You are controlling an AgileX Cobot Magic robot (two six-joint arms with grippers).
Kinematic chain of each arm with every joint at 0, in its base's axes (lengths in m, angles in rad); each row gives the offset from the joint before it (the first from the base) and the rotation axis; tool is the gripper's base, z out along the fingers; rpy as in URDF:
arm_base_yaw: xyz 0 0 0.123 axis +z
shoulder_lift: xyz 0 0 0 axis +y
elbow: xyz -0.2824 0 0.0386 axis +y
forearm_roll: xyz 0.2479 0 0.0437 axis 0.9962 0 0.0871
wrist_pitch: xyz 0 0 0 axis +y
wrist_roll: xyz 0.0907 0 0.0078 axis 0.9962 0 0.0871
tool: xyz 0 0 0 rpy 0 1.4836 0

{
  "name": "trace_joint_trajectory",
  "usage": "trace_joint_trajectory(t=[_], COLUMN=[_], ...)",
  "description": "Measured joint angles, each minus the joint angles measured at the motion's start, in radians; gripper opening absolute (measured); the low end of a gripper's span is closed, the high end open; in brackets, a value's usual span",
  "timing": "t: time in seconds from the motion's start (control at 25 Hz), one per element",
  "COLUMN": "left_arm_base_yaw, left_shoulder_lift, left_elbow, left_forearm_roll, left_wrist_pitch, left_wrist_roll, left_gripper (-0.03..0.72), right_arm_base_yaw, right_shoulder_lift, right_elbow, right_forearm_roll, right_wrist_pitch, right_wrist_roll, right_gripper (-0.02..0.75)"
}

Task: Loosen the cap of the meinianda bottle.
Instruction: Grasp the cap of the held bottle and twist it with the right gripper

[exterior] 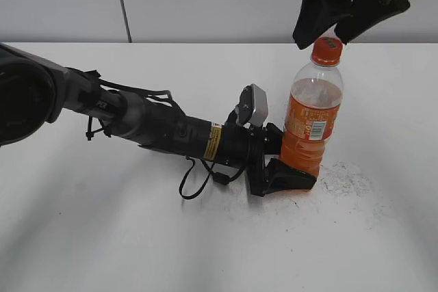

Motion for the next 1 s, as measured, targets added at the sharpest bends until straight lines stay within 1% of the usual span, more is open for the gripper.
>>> trace_joint_trajectory(t=[0.08,0.12,0.24,0.28,0.32,0.36,0.4,0.48,0.6,0.8,0.92,1.0], left_arm_base_yaw=[0.000,0.000,0.000,0.000,0.000,0.000,0.000,0.000,0.000,0.000,0.000,0.000], left_shoulder_lift=[0.000,0.000,0.000,0.000,0.000,0.000,0.000,0.000,0.000,0.000,0.000,0.000], left_elbow=[0.000,0.000,0.000,0.000,0.000,0.000,0.000,0.000,0.000,0.000,0.000,0.000], left_forearm_roll=[0.000,0.000,0.000,0.000,0.000,0.000,0.000,0.000,0.000,0.000,0.000,0.000], left_wrist_pitch=[0.000,0.000,0.000,0.000,0.000,0.001,0.001,0.001,0.001,0.001,0.001,0.001], left_wrist_roll=[0.000,0.000,0.000,0.000,0.000,0.000,0.000,0.000,0.000,0.001,0.000,0.000], left_gripper=[0.564,0.564,0.564,0.564,0.564,0.564,0.564,0.564,0.564,0.564,0.564,0.564], right_arm_base_yaw=[0.000,0.000,0.000,0.000,0.000,0.000,0.000,0.000,0.000,0.000,0.000,0.000], right_shoulder_lift=[0.000,0.000,0.002,0.002,0.002,0.002,0.002,0.002,0.002,0.002,0.002,0.002], right_elbow=[0.000,0.000,0.000,0.000,0.000,0.000,0.000,0.000,0.000,-0.002,-0.002,-0.002], right_forearm_roll=[-0.028,-0.041,-0.052,-0.050,-0.047,-0.040,-0.034,-0.029,-0.026,-0.019,-0.016,-0.016], right_wrist_pitch=[0.000,0.000,0.000,0.000,0.000,0.000,0.000,0.000,0.000,-0.001,-0.002,-0.006], right_wrist_roll=[0.082,0.103,0.117,0.116,0.115,0.109,0.100,0.081,-0.001,-0.332,-0.485,-0.541], right_gripper=[0.503,0.479,0.392,0.346,0.325,0.276,0.246,0.244,0.244,0.240,0.236,0.197])
